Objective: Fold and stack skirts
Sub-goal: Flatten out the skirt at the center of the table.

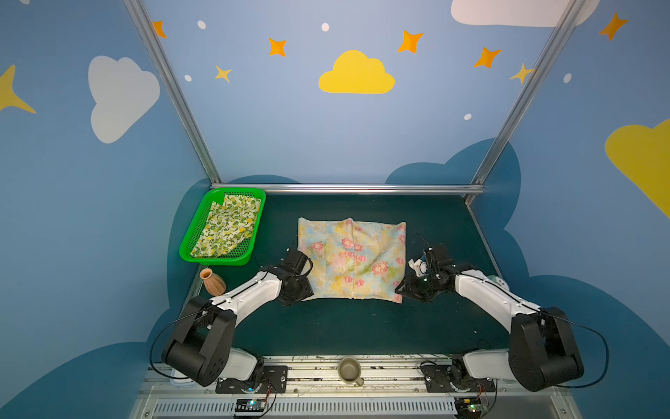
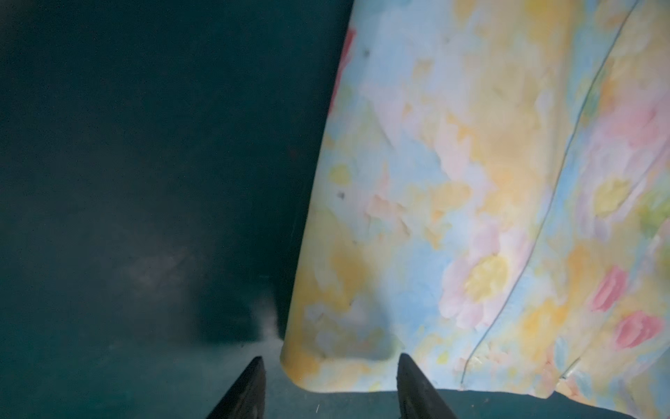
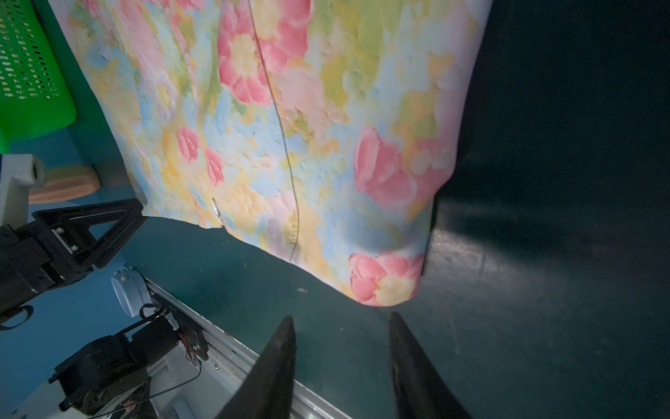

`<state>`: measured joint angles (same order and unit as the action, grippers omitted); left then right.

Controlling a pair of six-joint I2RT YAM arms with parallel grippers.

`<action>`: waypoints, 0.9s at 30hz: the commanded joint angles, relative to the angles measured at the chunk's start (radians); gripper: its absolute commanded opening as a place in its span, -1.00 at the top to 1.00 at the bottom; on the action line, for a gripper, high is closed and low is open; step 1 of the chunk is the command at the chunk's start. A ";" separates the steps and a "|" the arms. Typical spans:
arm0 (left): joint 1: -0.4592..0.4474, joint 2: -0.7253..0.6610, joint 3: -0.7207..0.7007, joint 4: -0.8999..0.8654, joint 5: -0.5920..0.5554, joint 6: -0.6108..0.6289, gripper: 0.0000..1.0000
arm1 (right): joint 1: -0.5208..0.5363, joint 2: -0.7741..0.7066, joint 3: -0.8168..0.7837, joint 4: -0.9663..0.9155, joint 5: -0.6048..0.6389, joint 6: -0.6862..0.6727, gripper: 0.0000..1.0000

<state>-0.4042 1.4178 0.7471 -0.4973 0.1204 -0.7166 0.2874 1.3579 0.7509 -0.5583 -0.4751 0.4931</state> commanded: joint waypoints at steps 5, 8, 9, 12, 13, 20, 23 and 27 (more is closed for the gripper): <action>0.071 -0.026 -0.074 0.048 -0.004 -0.009 0.02 | -0.073 -0.016 -0.052 0.032 -0.108 0.008 0.19; 0.079 -0.028 -0.095 0.079 0.007 -0.014 0.08 | -0.097 -0.008 -0.060 0.047 -0.122 0.007 0.19; 0.079 -0.027 -0.100 0.095 0.014 -0.011 0.11 | -0.104 -0.004 -0.059 0.048 -0.127 0.004 0.19; 0.079 -0.023 -0.112 0.132 0.022 -0.010 0.18 | -0.113 0.011 -0.054 0.048 -0.132 -0.004 0.20; 0.079 -0.019 -0.112 0.143 0.025 -0.006 0.19 | -0.115 0.015 -0.052 0.046 -0.132 -0.007 0.20; 0.052 0.013 -0.114 0.195 0.050 0.000 0.26 | -0.122 0.014 -0.071 0.062 -0.136 0.002 0.21; 0.041 0.027 -0.112 0.200 0.047 -0.004 0.36 | -0.123 0.016 -0.103 0.082 -0.145 0.015 0.19; 0.037 0.033 -0.115 0.200 0.041 -0.006 0.62 | -0.122 0.017 -0.137 0.103 -0.155 0.031 0.15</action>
<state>-0.3614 1.4307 0.6445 -0.2920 0.1524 -0.7212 0.1707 1.3685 0.6365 -0.4686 -0.6128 0.5095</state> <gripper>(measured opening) 0.211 0.420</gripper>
